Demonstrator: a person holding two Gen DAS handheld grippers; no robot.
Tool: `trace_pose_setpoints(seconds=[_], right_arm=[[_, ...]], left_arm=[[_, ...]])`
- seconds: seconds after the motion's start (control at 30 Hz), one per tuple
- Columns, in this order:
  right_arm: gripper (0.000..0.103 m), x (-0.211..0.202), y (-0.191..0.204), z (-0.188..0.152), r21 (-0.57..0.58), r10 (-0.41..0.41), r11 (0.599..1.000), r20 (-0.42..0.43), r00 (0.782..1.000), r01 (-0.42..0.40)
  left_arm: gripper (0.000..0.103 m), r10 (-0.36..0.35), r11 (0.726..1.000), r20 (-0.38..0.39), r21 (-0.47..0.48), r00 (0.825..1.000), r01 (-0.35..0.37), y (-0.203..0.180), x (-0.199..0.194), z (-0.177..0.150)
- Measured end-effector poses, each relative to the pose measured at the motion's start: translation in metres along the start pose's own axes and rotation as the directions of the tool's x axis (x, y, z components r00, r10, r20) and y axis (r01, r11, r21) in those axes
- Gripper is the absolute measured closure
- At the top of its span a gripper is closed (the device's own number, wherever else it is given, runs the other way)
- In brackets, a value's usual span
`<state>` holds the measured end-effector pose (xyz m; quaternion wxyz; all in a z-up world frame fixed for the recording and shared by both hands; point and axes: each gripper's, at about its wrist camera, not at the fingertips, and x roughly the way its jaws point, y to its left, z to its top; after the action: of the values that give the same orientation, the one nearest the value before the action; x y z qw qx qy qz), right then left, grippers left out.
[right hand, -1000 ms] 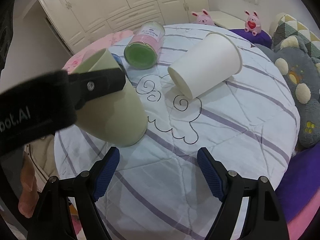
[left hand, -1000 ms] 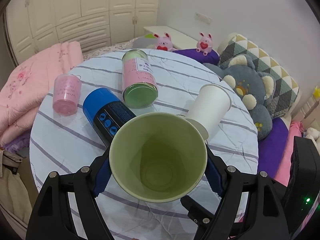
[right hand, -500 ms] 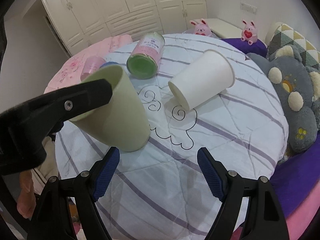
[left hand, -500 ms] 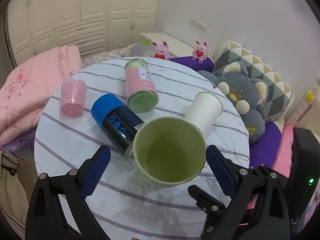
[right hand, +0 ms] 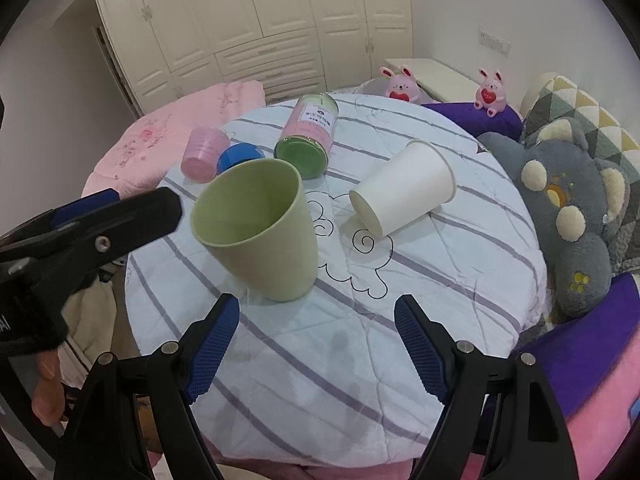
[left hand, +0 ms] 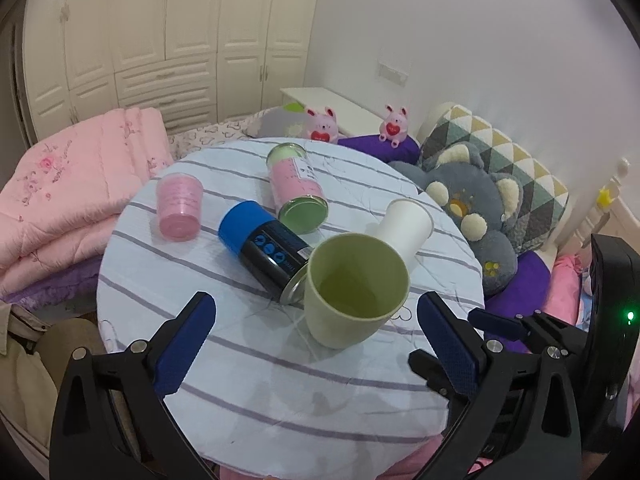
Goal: Flip cup upright
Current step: 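Open the right gripper and pull it back from the cup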
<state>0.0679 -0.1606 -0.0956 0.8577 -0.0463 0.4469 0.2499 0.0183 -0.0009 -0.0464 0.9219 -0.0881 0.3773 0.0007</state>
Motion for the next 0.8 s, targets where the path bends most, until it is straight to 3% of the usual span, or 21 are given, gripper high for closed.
trace_pose_setpoints(seconds=[0.27, 0.5, 0.73, 0.8], right_arm=[[0.022, -0.029, 0.01, -0.002, 0.002, -0.059, 0.998, 0.078, 0.995, 0.059], [0.022, -0.061, 0.024, -0.003, 0.007, -0.152, 0.988, 0.223, 0.963, 0.155], [0.022, -0.097, 0.035, -0.013, 0.028, -0.213, 0.974, 0.449, 0.868, 0.225], [0.022, -0.1, 0.037, -0.013, 0.032, -0.221, 0.972, 0.471, 0.854, 0.234]], left_arm=[[0.0, -0.018, 0.996, 0.089, 0.085, 0.996, 0.01, 0.005, -0.034, -0.007], [0.0, -0.063, 0.99, 0.16, 0.136, 0.985, 0.042, 0.005, -0.057, -0.012], [0.0, -0.041, 0.984, 0.223, 0.179, 0.974, 0.001, 0.003, -0.07, -0.019], [0.0, -0.041, 0.983, 0.221, 0.184, 0.974, -0.001, 0.002, -0.071, -0.021]])
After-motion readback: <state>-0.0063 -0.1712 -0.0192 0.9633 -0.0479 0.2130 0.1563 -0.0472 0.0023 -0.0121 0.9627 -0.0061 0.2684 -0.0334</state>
